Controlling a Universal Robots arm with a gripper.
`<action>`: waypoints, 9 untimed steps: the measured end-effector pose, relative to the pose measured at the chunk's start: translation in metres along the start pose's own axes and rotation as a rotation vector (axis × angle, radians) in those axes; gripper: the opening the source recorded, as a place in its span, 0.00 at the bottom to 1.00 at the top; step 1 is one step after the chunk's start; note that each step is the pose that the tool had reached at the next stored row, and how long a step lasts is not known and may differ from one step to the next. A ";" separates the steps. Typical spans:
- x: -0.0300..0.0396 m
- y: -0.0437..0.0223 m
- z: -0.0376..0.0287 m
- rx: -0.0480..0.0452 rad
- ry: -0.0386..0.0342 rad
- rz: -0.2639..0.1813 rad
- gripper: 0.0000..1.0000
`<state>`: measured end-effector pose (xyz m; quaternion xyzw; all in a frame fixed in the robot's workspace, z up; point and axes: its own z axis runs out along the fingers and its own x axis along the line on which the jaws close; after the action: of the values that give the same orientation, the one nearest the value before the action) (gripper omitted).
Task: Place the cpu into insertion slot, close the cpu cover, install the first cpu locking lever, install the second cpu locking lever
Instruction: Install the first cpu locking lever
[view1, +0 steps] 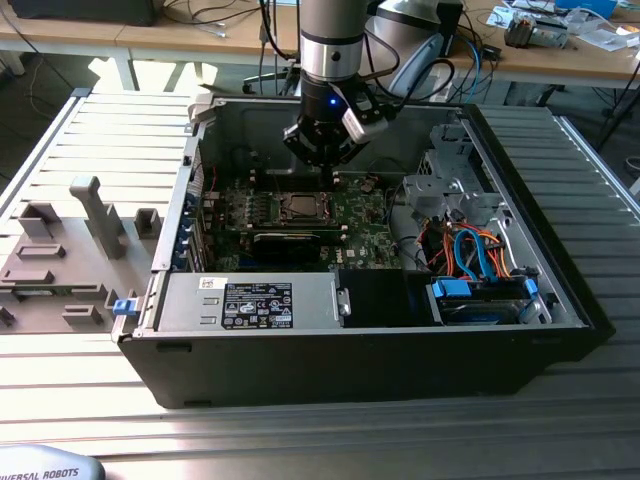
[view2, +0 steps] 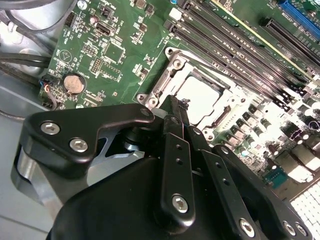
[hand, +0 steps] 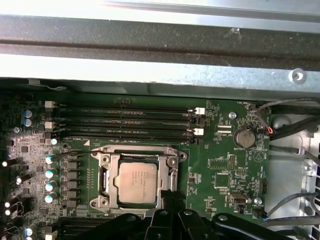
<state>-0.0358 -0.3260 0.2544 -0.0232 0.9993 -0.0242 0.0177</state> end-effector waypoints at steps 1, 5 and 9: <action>0.0000 0.0000 0.0001 -0.0002 0.0033 0.000 0.11; 0.0000 0.0000 0.0001 0.0003 0.0052 0.000 0.11; 0.0003 0.0001 0.0000 0.0005 0.0053 0.000 0.11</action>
<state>-0.0361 -0.3260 0.2543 -0.0232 0.9993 -0.0245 0.0151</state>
